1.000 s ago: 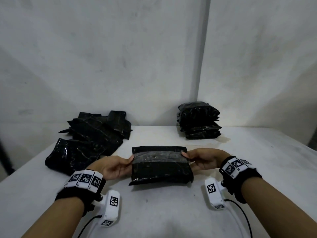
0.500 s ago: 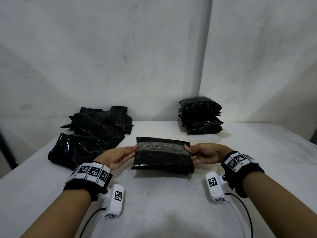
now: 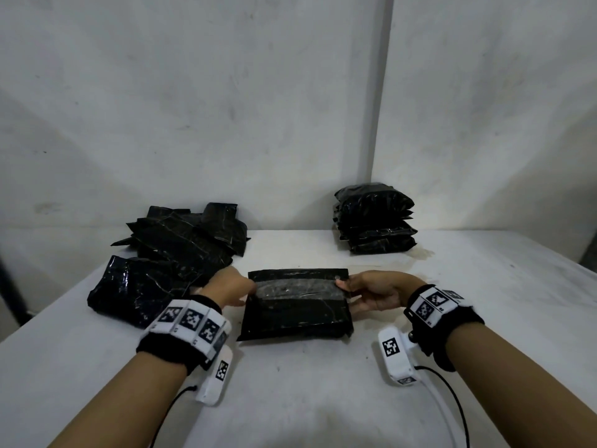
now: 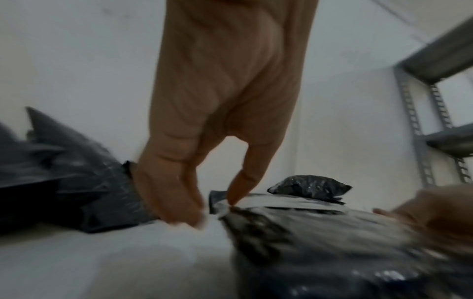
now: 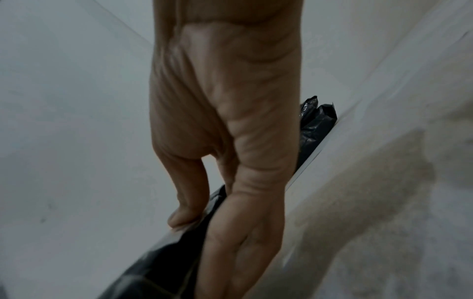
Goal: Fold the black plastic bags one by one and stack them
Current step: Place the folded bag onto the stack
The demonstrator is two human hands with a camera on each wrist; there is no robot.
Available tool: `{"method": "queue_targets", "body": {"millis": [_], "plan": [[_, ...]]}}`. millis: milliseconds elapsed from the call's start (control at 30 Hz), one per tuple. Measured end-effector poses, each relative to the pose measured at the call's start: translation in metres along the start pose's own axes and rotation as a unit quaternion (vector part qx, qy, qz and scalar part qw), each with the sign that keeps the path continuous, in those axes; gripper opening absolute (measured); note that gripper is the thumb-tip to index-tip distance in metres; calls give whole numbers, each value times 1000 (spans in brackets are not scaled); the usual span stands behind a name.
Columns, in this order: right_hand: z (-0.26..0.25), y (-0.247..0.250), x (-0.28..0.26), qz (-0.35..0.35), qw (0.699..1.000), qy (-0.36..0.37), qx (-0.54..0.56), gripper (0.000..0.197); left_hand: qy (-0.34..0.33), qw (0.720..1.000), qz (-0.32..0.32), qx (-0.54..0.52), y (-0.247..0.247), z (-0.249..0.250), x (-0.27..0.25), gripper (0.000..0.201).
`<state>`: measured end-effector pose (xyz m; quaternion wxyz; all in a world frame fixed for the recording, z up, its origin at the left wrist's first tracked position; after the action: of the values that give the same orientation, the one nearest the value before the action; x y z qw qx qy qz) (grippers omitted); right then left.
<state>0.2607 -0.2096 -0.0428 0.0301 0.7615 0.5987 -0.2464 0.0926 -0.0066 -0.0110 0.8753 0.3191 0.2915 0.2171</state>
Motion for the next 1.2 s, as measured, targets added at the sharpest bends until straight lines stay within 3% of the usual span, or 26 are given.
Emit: {"method": "queue_targets", "body": {"millis": [67,100,133,200,300,367,533,733,800,967,1200], "plan": [[0,-5,3,-7,1000,-3,5,24,-35,984,120,124,7,18,-5,50],[-1,-7,4,-10,1000,-5,6,23,-70,978,139,142,5,26,-7,58],[-1,-8,4,-11,1000,-8,5,22,-105,976,120,150,0,34,-8,68],[0,-11,5,-12,1000,-19,-11,21,-152,970,9,191,-23,43,-6,91],[2,-14,4,-7,998,-36,-50,20,-134,946,-128,264,-49,39,-1,105],[3,-14,4,4,997,-44,-67,21,-117,940,-161,277,-55,32,2,106],[-3,-8,2,76,985,-29,-150,41,-100,956,-197,195,-54,23,2,104],[-24,20,-12,187,956,117,-191,29,-83,950,-188,235,-57,25,2,106],[-27,21,-13,183,958,146,-167,24,-80,949,-189,237,-57,24,2,107],[-12,9,-6,84,982,74,-151,14,-82,952,-194,223,-57,24,0,105],[-14,2,-3,84,977,6,-196,6,-73,952,-200,222,-58,25,1,107]]}}
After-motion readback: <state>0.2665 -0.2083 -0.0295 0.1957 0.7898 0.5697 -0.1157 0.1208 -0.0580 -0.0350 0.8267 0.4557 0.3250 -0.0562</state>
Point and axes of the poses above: each hand's wrist, its own x-axis towards the middle knuckle, its own y-axis out of the back of the hand, z = x × y, the point moved 5 cm from there along x, towards the middle knuckle, and after that the axes turned 14 degrees about -z, right-handed, at the moved point
